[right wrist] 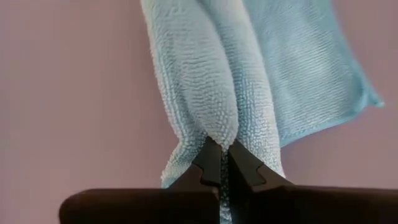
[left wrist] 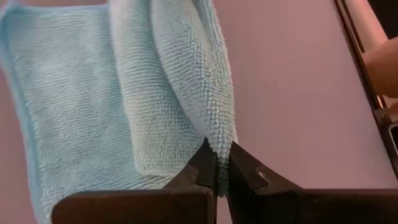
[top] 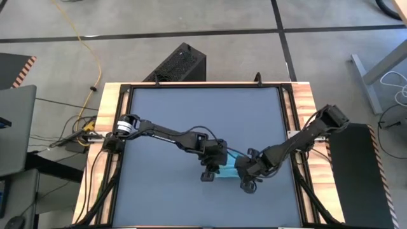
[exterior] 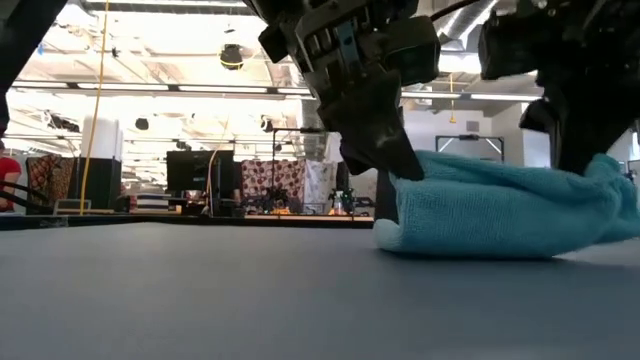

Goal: Roll towel
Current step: Roll the blue microfiber towel

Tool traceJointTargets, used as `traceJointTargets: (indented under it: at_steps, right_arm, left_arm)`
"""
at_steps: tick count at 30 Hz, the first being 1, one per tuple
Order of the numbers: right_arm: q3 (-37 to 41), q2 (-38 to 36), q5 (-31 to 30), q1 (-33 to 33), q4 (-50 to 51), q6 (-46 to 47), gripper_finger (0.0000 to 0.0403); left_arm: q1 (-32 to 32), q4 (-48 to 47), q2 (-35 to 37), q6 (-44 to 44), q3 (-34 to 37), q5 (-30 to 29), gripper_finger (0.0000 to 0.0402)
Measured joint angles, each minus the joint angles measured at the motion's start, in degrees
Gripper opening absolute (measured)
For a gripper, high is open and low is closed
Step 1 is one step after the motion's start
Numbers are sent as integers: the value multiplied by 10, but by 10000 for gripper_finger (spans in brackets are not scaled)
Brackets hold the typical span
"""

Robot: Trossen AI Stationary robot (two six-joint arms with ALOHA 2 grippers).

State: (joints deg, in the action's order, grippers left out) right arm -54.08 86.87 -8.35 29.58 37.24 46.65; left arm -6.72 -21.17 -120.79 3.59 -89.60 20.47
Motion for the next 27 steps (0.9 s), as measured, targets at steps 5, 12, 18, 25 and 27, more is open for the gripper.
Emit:
traceJointTargets:
  at_steps: [5, 12, 18, 25, 27]
  right_arm:
    - [0, 29, 37, -9, -6, -1, 22]
    - [0, 40, 52, -36, -12, -2, 22]
    - [0, 40, 46, -54, -11, -25, 27]
    - [0, 40, 12, -56, -13, -37, 35]
    - [0, 40, -2, -56, -13, -36, 48]
  left_arm:
    - [0, -8, 0, 23, 0, -45, 0]
    - [-1, -34, -2, 30, 0, -116, 0]
    - [-2, -40, -2, 27, 0, -118, 0]
    - [-3, -56, -2, 22, 0, -137, 0]
    - [-3, -58, -2, 18, 0, -149, 0]
